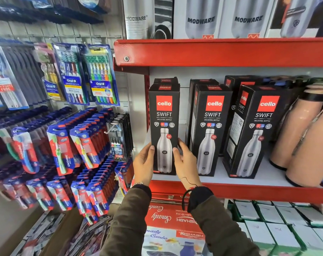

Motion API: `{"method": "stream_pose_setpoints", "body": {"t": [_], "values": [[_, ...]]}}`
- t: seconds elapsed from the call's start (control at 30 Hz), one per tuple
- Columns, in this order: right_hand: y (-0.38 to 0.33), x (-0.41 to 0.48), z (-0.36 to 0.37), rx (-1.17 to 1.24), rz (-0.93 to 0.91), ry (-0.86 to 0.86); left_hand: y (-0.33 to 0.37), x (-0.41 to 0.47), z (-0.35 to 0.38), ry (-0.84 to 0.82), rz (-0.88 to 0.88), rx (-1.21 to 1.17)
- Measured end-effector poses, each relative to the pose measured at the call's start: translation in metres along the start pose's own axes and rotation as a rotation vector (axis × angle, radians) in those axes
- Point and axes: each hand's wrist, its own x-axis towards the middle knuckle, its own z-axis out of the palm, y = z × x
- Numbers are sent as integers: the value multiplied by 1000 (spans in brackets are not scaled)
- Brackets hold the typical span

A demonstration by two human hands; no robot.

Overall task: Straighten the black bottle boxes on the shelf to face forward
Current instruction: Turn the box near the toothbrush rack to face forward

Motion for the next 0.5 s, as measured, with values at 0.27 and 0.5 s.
{"method": "stream_pose_setpoints", "body": {"t": [0.27, 0.5], "values": [[-6, -5, -3, 20, 32, 25, 8, -6, -6, -23, -38, -11], [-12, -17, -14, 88, 75, 25, 8, -17, -11, 18, -58, -18]]}}
